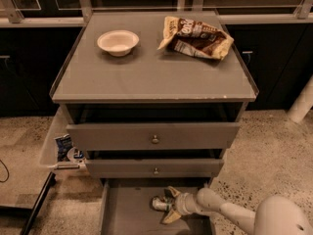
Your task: Pick 7up can from bottom drawer and place on counter
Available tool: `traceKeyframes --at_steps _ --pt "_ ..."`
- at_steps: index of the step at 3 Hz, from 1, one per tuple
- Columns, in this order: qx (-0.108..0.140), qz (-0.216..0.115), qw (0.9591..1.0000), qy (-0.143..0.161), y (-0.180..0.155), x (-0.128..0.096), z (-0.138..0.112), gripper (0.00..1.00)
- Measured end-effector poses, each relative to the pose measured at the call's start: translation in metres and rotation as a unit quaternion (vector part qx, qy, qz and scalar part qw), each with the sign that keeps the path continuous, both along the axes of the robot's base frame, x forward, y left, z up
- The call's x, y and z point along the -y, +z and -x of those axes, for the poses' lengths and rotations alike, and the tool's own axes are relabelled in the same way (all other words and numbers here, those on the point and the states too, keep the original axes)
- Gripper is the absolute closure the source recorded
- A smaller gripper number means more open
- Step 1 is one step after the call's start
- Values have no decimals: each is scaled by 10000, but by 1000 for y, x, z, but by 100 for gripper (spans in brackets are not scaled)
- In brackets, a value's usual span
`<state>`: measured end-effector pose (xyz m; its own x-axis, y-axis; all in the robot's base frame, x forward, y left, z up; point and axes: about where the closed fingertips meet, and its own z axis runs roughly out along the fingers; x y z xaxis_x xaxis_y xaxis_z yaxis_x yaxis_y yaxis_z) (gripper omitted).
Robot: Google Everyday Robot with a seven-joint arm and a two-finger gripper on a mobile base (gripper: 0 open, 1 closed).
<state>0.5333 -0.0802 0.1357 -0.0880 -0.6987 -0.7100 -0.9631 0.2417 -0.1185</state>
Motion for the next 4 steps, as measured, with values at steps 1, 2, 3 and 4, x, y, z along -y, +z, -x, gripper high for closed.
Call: traceKeyframes --at_steps 1,2,3,4 --pt "-8 -5 10000 -3 0 1 -1 37" --pt "-9 -5 10000 -3 0 1 -1 60" --pt "-9 -6 10000 -3 0 1 -1 84" --pt "-143 -14 9999 -23 -2 4 9 100"
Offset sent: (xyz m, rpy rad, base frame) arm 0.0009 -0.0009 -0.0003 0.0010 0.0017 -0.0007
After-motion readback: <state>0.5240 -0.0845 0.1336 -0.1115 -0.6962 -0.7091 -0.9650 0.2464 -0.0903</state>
